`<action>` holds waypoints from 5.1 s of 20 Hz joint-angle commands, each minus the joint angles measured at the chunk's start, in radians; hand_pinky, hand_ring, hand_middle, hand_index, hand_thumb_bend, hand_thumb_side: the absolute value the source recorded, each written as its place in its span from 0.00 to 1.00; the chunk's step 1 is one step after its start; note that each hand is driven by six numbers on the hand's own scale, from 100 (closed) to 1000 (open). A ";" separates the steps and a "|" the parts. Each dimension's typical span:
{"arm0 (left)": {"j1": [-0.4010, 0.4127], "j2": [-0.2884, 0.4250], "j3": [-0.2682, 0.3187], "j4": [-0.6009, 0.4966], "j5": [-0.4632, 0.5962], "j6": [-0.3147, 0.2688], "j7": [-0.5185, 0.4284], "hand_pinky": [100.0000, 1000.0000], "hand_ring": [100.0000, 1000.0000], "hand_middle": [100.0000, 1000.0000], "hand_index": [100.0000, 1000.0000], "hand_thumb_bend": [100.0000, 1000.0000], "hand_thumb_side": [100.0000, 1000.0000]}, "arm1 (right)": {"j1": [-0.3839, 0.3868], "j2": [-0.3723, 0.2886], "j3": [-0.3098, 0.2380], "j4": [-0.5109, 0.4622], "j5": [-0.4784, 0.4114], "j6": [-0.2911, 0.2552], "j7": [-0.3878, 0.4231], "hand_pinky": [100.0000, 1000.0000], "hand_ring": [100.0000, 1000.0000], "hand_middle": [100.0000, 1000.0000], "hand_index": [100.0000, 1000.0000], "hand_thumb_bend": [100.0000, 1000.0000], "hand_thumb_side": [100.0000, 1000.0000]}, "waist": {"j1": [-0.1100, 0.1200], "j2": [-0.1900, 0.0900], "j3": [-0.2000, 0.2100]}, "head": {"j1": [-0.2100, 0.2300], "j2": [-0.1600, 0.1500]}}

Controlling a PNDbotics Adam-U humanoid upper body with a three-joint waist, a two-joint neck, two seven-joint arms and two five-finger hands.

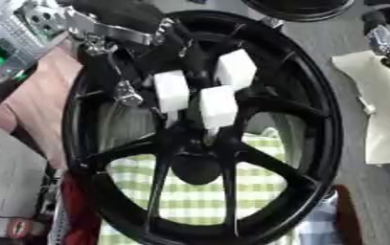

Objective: Pull the pin out of the wheel hub.

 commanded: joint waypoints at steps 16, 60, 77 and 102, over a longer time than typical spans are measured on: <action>-0.026 0.047 -0.034 -0.045 0.025 -0.143 -0.165 0.84 0.79 0.77 0.81 0.14 0.00 | -0.015 -0.011 -0.001 -0.004 -0.008 -0.001 -0.007 0.90 0.76 0.77 0.77 0.01 0.42 | 0.000 -0.013 0.001 | 0.014 -0.003; -0.055 0.032 0.039 -0.027 0.187 0.027 -0.165 0.66 0.45 0.22 0.38 0.00 0.01 | 0.002 -0.010 -0.001 0.000 -0.019 -0.002 -0.020 0.91 0.76 0.78 0.77 0.01 0.43 | -0.005 -0.014 0.018 | 0.003 -0.005; -0.006 0.185 0.356 -0.010 0.253 0.049 -0.082 0.63 0.42 0.19 0.31 0.00 0.03 | 0.030 -0.024 -0.025 -0.002 -0.017 -0.004 -0.041 0.91 0.76 0.78 0.77 0.01 0.43 | -0.010 -0.036 0.054 | -0.035 0.010; 0.723 0.437 0.884 0.175 0.109 0.070 0.417 0.64 0.41 0.22 0.35 0.00 0.06 | 0.087 -0.041 -0.098 -0.019 -0.006 -0.002 -0.118 0.91 0.76 0.77 0.77 0.01 0.41 | -0.057 -0.063 0.150 | -0.106 0.019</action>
